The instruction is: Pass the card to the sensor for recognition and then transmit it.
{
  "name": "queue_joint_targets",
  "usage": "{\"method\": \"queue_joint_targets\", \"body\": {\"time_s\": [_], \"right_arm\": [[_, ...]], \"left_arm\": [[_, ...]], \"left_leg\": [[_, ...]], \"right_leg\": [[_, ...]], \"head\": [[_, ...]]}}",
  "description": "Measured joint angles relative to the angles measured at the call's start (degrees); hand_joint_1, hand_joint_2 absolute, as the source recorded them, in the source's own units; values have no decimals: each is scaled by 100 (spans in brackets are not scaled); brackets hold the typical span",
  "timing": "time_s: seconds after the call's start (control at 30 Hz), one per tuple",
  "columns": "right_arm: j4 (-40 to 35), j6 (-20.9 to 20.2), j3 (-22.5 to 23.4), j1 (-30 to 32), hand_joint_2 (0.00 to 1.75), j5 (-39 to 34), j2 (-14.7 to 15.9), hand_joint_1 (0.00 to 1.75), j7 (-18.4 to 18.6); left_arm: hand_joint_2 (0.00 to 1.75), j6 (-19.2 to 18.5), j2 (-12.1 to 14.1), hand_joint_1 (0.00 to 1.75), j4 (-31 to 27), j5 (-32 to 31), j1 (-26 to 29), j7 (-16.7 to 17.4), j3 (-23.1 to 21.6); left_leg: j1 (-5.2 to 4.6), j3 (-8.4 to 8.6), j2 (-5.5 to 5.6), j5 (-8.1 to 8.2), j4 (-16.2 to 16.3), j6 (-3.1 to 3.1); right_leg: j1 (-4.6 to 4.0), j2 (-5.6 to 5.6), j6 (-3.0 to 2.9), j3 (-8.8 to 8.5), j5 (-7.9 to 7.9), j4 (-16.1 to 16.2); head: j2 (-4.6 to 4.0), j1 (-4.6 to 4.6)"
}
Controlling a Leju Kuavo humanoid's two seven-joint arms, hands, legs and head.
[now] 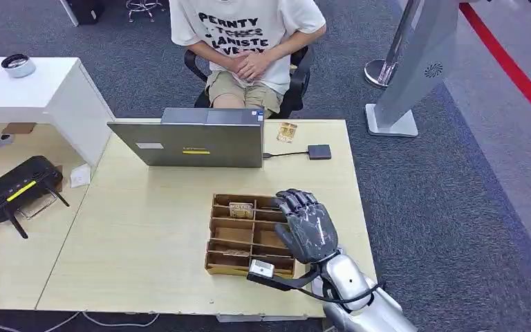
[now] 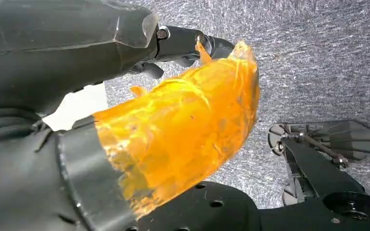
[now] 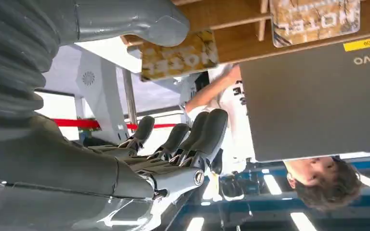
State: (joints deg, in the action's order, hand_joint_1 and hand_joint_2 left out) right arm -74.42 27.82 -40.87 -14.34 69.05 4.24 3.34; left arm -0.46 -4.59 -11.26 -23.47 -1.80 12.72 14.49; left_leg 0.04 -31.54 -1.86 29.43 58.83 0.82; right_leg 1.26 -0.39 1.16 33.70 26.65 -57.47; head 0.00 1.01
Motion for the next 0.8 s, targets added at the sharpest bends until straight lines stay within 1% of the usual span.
{"method": "queue_joint_targets", "body": {"time_s": [0.07, 0.23, 0.33, 0.37, 0.43, 0.47, 0.53, 0.67, 0.77, 0.8], "right_arm": [[-39, -4, 26, 41, 175, -15, 22, 72, -6], [-90, -33, 59, 102, 175, -22, 57, 72, -11], [-96, -65, 89, 127, 175, -22, 72, 73, -13], [-96, -74, 98, 135, 175, -22, 76, 77, -13], [-96, -81, 118, 145, 175, -26, 81, 75, -15], [-96, -81, 129, 148, 175, -33, 81, 79, -15], [-105, -81, 151, 149, 175, -48, 85, 80, -15], [-138, -87, 181, 146, 175, -66, 90, 77, -37], [-170, -98, 184, 140, 175, -72, 88, 80, -44], [-181, -105, 184, 132, 175, -79, 88, 84, -50]], "left_arm": [[0, 0, 0, 0, 0, 0, 0, 0, 15], [0, 0, 0, 0, -2, -4, 0, 0, 50], [0, 0, 0, 0, -2, -11, 1, 0, 90], [0, 0, 0, 0, -2, -13, 1, 0, 98], [0, 0, 0, 0, -2, -17, 1, 0, 120], [0, 0, 0, 0, 0, -17, 1, 0, 129], [0, 0, 0, 0, 0, -17, 1, 0, 133], [0, 0, -2, 0, -2, -24, 1, 0, 144], [0, 2, -2, 0, -2, -37, 1, -2, 168], [0, 2, -7, 0, -2, -48, 1, -4, 177]], "left_leg": [[0, 0, 0, 0, 0, 0], [1, 1, 0, 0, 0, 0], [1, 0, 0, 0, 0, 0], [1, 0, 0, 0, 0, 0], [1, 0, 0, 0, 0, 0], [1, 0, 0, 0, 0, 0], [1, 0, 0, 0, 0, 0], [0, 0, 0, 0, 0, 0], [0, -1, 0, 0, 0, 0], [0, -1, 0, 0, 0, 0]], "right_leg": [[-1, 0, 0, 0, 0, 0], [-1, 0, 0, 0, 0, 0], [-1, 0, 0, 0, 0, 0], [0, 0, 0, 0, 0, 0], [0, 0, 0, 0, 0, 0], [0, 0, 0, 0, 0, 0], [0, 0, 0, 0, 0, 0], [0, 0, 0, 0, 0, 0], [0, 0, 0, -1, 0, 0], [0, 0, 0, -1, 0, 0]], "head": [[0, 0], [0, -2], [0, 0], [0, 0], [0, 0], [0, 0], [0, 0], [0, 0], [0, 0], [0, 0]]}}
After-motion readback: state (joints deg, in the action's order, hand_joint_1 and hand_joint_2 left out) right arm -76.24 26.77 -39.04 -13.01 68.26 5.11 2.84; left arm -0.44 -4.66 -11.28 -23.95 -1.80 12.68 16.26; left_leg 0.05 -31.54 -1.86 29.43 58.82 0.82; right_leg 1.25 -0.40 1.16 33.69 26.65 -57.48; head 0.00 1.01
